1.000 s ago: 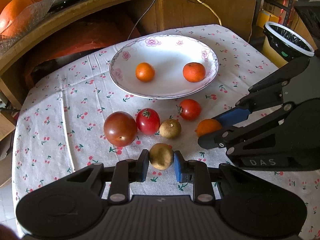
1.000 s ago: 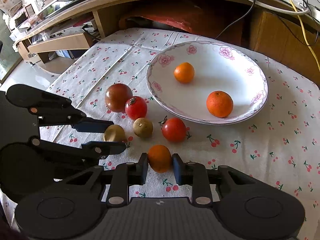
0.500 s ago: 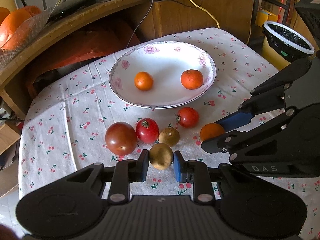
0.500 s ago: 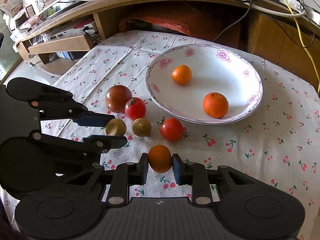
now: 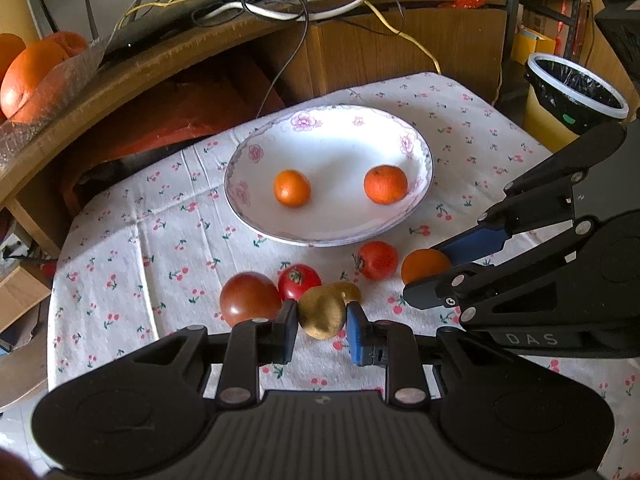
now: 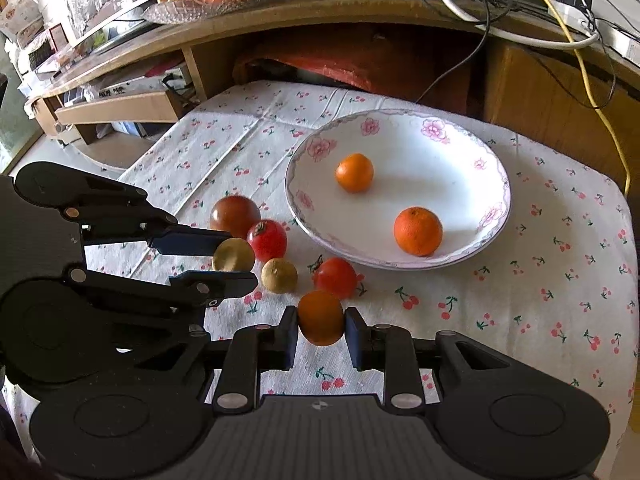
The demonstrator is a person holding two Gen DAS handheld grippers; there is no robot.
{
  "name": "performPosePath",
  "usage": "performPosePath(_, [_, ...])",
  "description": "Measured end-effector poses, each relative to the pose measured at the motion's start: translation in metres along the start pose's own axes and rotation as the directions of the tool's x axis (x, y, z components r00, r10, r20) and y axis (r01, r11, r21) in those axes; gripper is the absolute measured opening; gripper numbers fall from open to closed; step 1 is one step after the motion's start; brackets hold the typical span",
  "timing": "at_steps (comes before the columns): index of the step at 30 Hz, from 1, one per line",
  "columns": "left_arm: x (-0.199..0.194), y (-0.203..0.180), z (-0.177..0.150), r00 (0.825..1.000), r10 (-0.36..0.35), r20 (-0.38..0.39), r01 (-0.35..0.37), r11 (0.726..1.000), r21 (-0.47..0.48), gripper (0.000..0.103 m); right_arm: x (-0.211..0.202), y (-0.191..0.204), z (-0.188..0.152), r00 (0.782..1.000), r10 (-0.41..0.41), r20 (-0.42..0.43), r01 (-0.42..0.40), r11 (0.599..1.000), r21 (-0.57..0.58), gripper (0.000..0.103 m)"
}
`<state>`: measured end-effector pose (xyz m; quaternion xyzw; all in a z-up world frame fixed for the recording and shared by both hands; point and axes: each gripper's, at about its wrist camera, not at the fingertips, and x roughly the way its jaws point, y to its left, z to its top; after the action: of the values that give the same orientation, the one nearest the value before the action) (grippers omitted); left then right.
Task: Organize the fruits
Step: 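Carry the orange and the brown fruit over the white bowl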
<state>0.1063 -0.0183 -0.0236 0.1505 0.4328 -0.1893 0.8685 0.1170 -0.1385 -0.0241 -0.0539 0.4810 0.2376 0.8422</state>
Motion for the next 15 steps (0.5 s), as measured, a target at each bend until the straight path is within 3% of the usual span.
performPosePath(15, [-0.006,0.011,0.044,0.995,0.028,0.097,-0.025,0.999,-0.04,0.034,-0.018,-0.02,0.031,0.993,-0.048,0.11,0.04,0.997,0.068,0.023])
